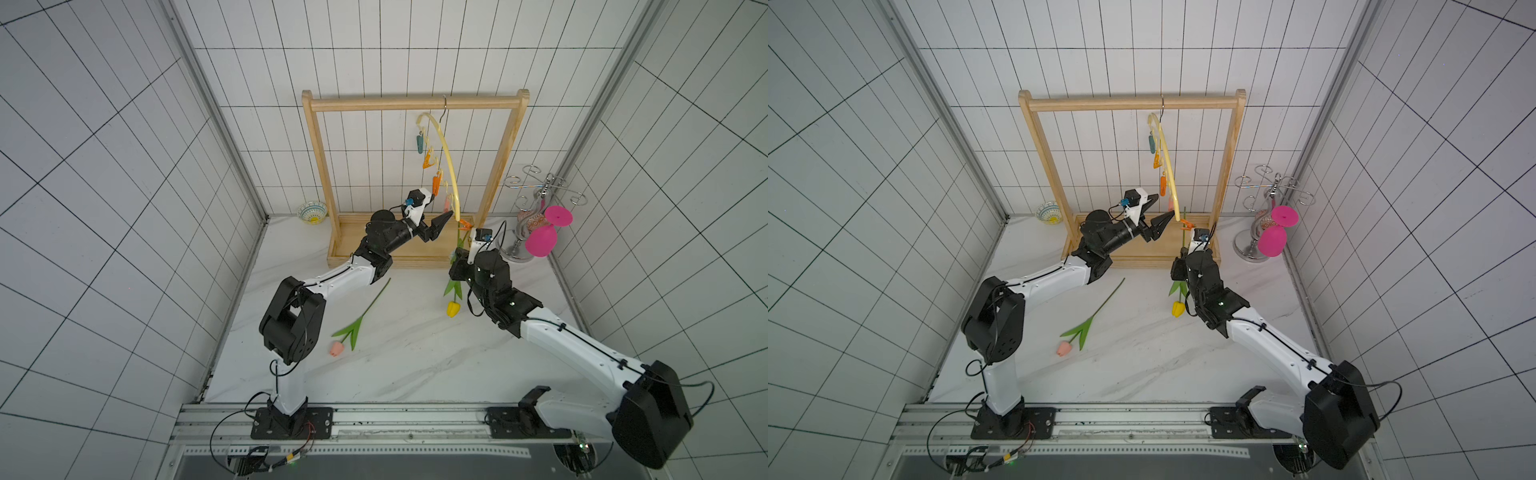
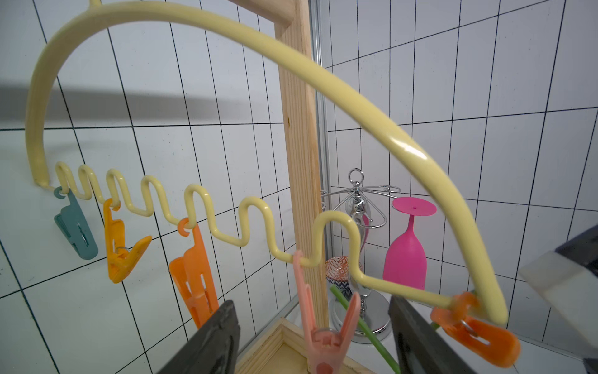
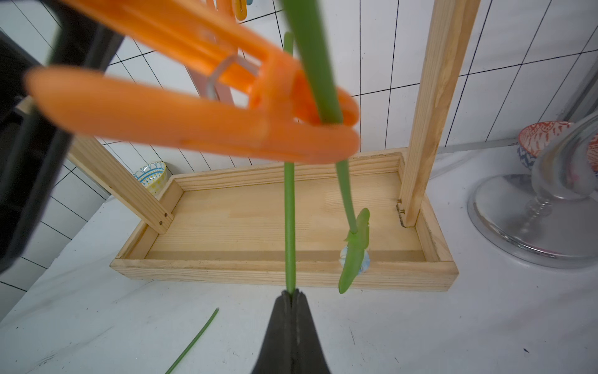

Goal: Dry the flowers on a clothes hanger
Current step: Open the clamp at the hanger.

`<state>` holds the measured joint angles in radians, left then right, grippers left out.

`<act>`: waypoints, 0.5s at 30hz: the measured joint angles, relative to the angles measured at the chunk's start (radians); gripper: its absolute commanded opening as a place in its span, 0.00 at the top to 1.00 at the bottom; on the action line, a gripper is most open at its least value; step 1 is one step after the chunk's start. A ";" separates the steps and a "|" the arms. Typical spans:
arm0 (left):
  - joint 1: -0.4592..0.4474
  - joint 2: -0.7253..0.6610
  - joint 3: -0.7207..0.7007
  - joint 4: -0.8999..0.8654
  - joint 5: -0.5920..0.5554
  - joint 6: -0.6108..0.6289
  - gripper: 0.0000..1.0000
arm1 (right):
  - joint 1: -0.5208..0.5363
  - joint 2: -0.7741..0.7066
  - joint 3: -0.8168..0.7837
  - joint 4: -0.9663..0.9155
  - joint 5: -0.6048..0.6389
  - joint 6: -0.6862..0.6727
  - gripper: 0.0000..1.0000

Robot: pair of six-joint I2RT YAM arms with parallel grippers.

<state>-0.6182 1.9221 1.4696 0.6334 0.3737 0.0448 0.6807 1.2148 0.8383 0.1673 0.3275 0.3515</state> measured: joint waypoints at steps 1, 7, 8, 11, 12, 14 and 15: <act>-0.001 0.008 0.014 -0.016 0.003 0.008 0.28 | -0.001 0.000 0.000 0.007 -0.005 -0.005 1.00; -0.002 0.047 0.068 -0.095 0.016 0.035 0.29 | -0.010 0.000 0.000 0.032 -0.029 -0.027 1.00; -0.002 0.053 0.074 -0.103 0.018 0.039 0.29 | -0.014 0.000 0.000 0.033 -0.033 -0.029 1.00; -0.003 0.065 0.092 -0.135 0.024 0.048 0.29 | -0.021 0.000 0.000 0.041 -0.038 -0.031 1.00; -0.004 0.070 0.102 -0.144 0.025 0.052 0.29 | -0.023 0.000 0.000 0.045 -0.041 -0.031 1.00; -0.007 0.077 0.121 -0.162 0.027 0.059 0.29 | -0.027 0.000 0.000 0.048 -0.048 -0.032 1.00; -0.008 0.079 0.131 -0.171 0.028 0.062 0.29 | -0.031 0.000 0.000 0.049 -0.053 -0.032 1.00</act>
<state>-0.6266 2.0006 1.6005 0.4625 0.4019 0.1070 0.6502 1.2144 0.8383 0.2165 0.2749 0.3191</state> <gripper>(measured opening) 0.714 0.039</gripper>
